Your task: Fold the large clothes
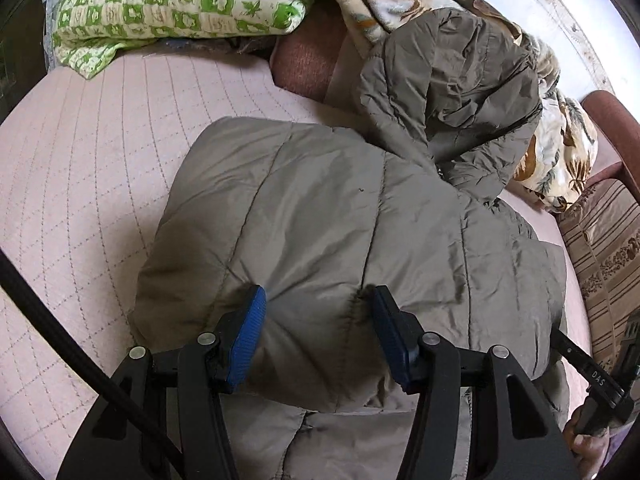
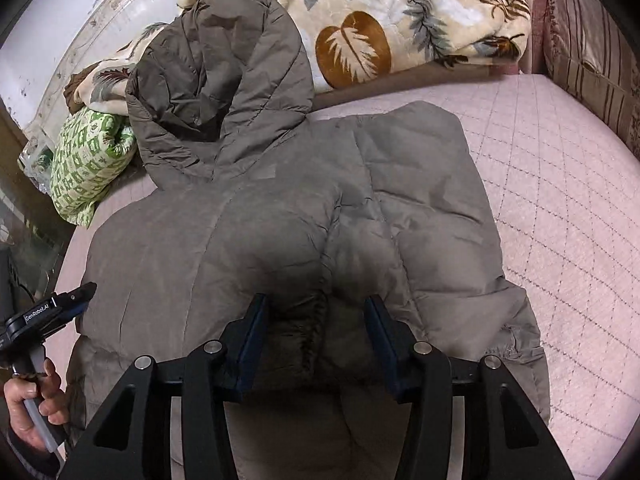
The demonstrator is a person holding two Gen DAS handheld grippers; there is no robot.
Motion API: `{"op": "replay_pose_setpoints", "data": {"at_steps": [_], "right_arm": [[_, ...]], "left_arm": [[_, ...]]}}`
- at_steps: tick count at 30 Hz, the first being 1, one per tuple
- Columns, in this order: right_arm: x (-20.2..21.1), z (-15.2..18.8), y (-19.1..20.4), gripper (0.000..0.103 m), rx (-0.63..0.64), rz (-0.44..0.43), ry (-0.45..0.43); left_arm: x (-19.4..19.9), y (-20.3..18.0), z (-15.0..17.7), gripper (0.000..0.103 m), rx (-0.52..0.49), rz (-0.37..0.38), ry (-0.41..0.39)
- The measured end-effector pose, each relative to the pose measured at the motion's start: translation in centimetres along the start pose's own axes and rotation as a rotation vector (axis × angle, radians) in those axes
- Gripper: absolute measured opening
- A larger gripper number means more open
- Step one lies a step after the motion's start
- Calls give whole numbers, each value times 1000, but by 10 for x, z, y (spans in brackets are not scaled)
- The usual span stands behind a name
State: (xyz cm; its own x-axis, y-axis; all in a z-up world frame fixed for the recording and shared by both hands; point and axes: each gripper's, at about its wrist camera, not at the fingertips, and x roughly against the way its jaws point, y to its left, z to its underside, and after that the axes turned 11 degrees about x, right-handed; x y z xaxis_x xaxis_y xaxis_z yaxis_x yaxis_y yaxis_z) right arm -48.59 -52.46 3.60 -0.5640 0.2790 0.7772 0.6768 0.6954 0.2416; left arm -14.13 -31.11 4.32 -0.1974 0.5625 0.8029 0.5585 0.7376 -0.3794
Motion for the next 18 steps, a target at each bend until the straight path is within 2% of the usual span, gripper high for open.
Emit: {"op": "replay_pose_setpoints", "data": {"at_steps": [6, 12, 18], "right_arm": [[14, -3, 1, 54, -2, 7, -35], [35, -12, 4, 54, -14, 19, -130], [25, -12, 8, 54, 10, 7, -103]], "left_arm": [[19, -11, -2, 55, -36, 13, -48], [22, -24, -17, 55, -69, -17, -69], [-1, -7, -29, 55, -29, -84, -30]]}}
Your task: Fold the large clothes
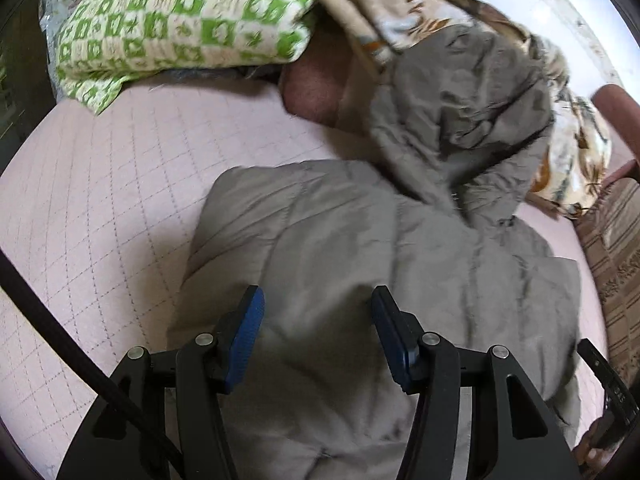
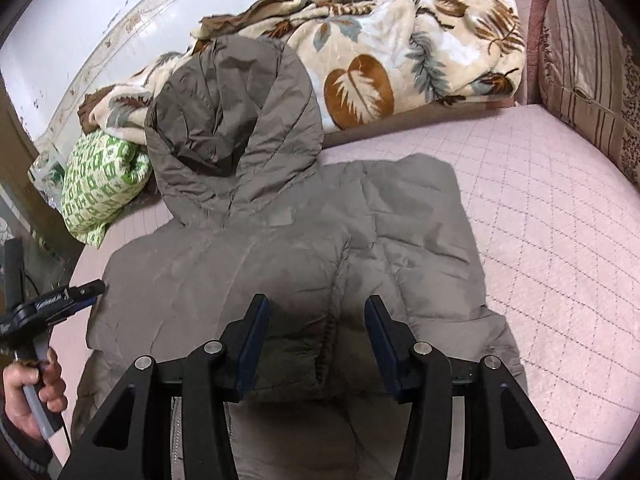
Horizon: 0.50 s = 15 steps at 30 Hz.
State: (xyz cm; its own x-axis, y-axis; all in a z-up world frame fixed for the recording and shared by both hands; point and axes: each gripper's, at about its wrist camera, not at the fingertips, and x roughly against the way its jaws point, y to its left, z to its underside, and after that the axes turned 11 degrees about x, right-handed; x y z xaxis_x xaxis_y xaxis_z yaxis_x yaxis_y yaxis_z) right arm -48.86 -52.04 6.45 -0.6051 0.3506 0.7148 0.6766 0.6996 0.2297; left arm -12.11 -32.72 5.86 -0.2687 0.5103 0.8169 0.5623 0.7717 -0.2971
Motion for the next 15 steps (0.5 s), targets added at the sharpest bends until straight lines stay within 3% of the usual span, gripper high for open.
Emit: {"op": "replay_pose_setpoints", "data": {"at_steps": [8, 15], "right_arm": [[-27, 7, 2, 54, 13, -8, 87], [-4, 0, 12, 54, 58, 32, 4]], "left_arm": [[-24, 14, -3, 58, 35, -14, 56], [28, 7, 10, 58, -8, 44, -24]]}}
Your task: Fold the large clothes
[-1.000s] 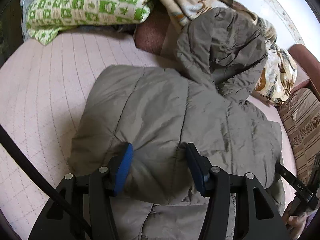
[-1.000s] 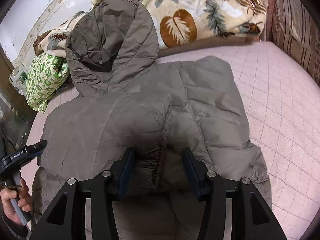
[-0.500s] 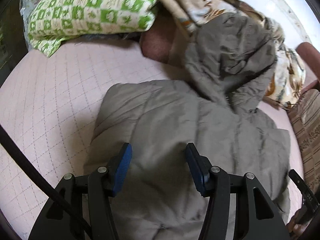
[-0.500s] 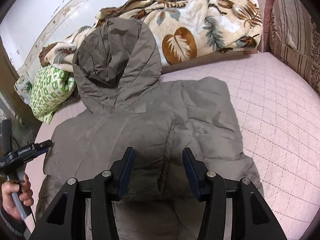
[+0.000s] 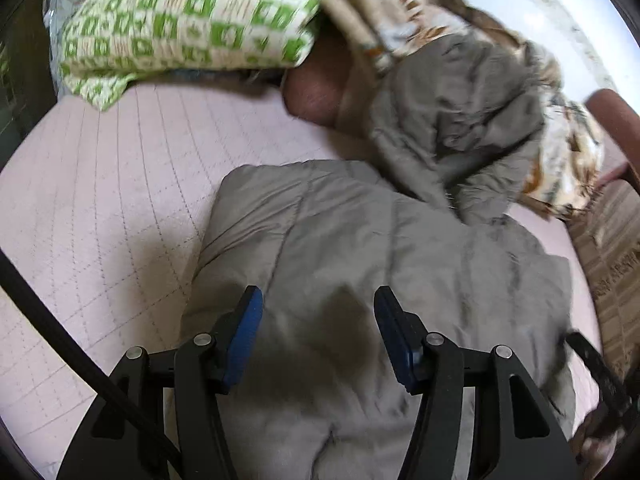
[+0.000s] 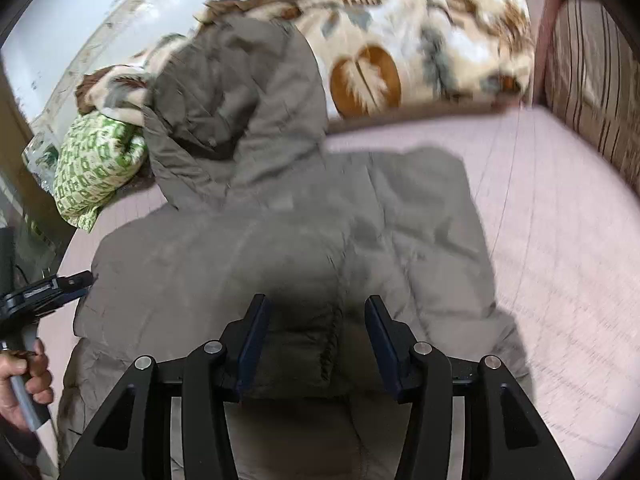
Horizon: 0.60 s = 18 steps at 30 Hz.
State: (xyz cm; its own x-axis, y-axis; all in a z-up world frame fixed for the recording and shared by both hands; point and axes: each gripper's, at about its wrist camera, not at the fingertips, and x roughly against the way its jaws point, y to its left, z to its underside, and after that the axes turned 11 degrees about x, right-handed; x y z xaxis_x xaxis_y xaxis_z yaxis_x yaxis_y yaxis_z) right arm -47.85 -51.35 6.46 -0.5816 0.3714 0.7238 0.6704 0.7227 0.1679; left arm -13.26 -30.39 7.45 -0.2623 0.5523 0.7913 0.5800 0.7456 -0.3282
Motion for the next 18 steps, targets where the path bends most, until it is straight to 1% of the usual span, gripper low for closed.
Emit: {"op": "replay_pose_setpoints", "data": {"at_steps": [3, 7, 9, 12, 16, 18], "right_arm": [[10, -2, 7, 54, 18, -30, -36], [8, -1, 17, 54, 46, -44, -24], [3, 0, 19, 54, 49, -48, -8], [-1, 3, 19, 54, 55, -43, 13], [-12, 7, 17, 54, 65, -23, 55], [-22, 10, 15, 56, 59, -14, 94]], "left_arm": [[21, 1, 15, 58, -18, 13, -18], [29, 9, 33, 58, -10, 7, -25], [25, 14, 37, 58, 4, -3, -19], [8, 23, 42, 58, 45, -15, 19], [-8, 30, 46, 58, 63, 0, 36], [-13, 34, 45, 59, 76, 14, 53]]}}
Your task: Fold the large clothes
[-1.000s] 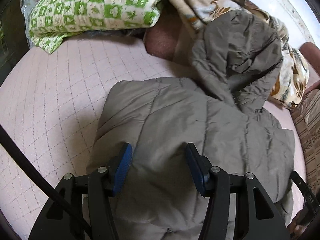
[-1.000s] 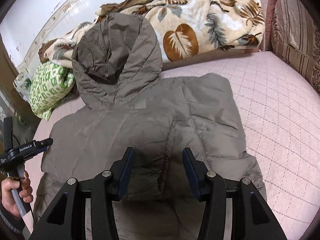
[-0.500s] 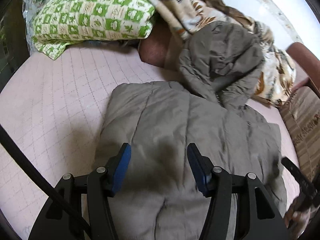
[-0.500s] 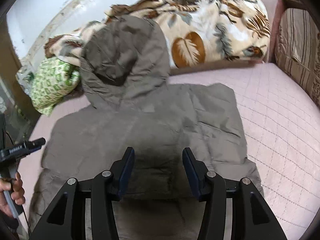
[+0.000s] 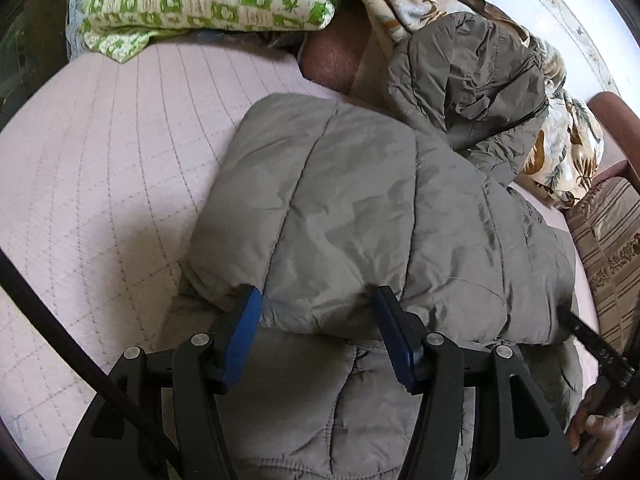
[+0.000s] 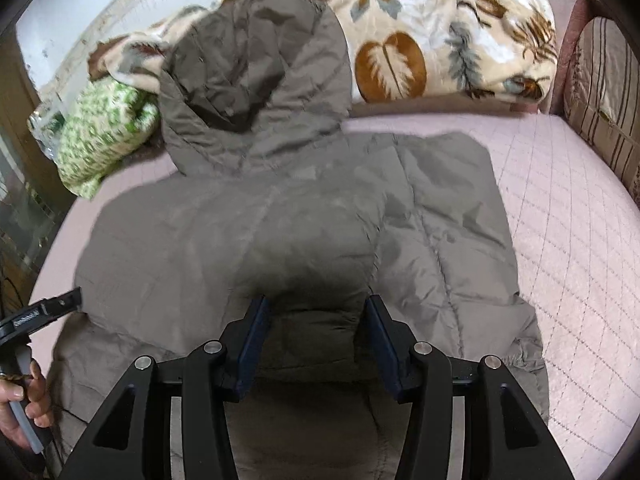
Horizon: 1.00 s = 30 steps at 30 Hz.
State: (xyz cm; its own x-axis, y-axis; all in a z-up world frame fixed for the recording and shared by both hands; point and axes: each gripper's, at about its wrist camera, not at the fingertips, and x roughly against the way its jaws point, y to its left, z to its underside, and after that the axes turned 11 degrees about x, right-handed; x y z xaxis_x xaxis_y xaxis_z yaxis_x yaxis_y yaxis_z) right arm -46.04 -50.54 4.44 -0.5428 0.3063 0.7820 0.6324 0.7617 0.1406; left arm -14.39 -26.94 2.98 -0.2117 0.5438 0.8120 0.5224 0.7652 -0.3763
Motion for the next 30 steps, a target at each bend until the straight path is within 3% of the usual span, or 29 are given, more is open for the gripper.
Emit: {"op": "replay_pose_setpoints", "data": {"at_steps": [8, 13, 19, 24, 30], "right_arm": [[-14, 4, -2, 59, -17, -2, 49], [5, -1, 2, 59, -23, -14, 15], [18, 0, 8, 59, -15, -19, -2], [23, 3, 9, 59, -26, -52, 4], [61, 9, 8, 59, -45, -113, -52]], "left_arm": [[5, 5, -1, 60, 19, 30, -10], [39, 1, 6, 60, 14, 47, -44], [74, -10, 38, 60, -13, 48, -81], [73, -31, 51, 60, -89, 54, -104], [59, -57, 50, 60, -213, 43, -163]]}}
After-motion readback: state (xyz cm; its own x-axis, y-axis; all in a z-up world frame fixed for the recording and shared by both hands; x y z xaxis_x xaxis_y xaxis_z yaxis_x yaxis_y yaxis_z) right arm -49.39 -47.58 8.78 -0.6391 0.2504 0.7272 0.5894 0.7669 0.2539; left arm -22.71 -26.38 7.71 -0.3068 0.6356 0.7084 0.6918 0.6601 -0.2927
